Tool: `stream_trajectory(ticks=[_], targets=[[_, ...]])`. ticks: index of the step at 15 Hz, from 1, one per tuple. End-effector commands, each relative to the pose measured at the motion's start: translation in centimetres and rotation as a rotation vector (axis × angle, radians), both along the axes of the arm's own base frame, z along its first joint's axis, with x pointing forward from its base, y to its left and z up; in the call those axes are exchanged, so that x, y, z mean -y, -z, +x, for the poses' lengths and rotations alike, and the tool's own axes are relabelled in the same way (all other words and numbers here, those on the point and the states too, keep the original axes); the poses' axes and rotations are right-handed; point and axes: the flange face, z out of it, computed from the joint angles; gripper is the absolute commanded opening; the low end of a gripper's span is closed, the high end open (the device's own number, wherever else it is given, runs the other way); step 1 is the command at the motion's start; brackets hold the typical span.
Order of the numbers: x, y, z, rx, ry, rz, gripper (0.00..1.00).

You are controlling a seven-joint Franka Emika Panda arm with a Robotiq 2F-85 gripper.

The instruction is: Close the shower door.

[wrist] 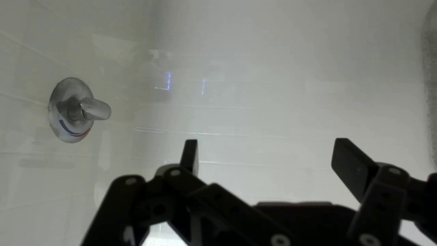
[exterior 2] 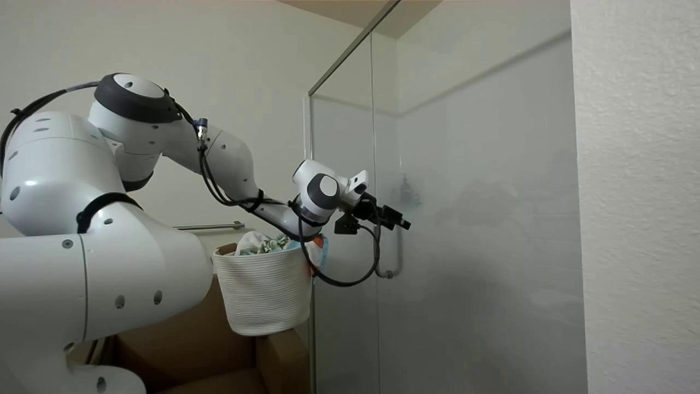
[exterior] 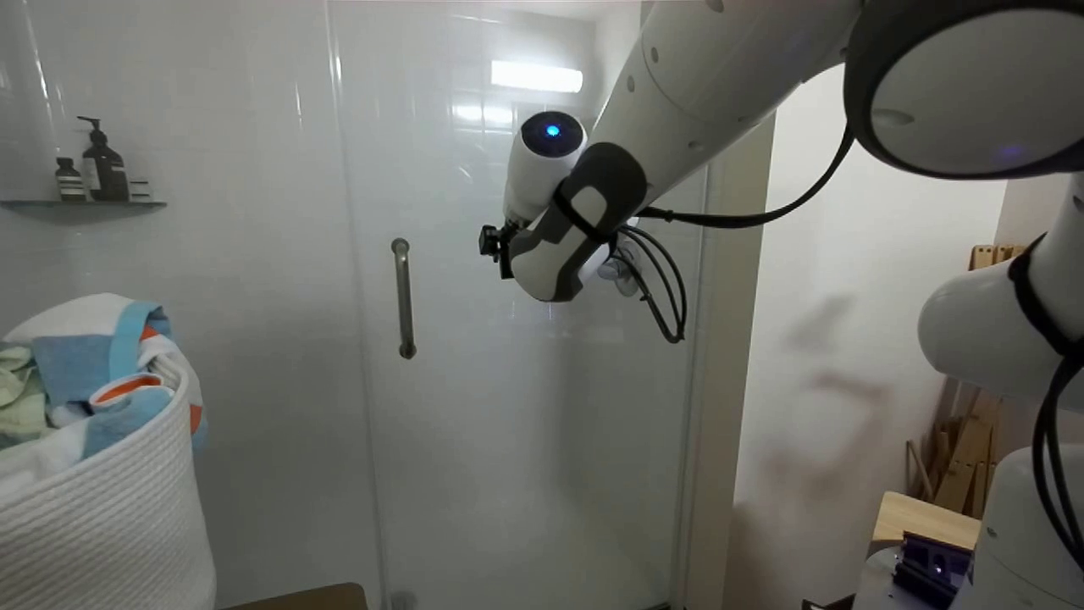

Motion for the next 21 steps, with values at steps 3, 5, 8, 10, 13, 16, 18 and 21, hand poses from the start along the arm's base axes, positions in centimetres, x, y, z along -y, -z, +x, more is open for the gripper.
stream_trajectory(ticks=[3,5,8,10,13,16,18,21], targets=[[-0.2,0.6,0.6,-0.172,-0.045,0.024,1.00],[-1.2,1.5,0.6,-0.241,-0.088,0.046,1.00],[-2.8,3.6,0.1,-0.349,-0.152,0.066,1.00],[-3.8,4.8,-0.6,-0.405,-0.204,0.087,1.00],[-5.3,6.1,-1.8,-0.457,-0.293,0.120,1.00],[-6.7,7.0,-2.9,-0.521,-0.370,0.151,1.00],[-7.5,7.1,-3.6,-0.563,-0.422,0.171,1.00],[-8.1,6.9,-4.5,-0.645,-0.488,0.205,1.00]])
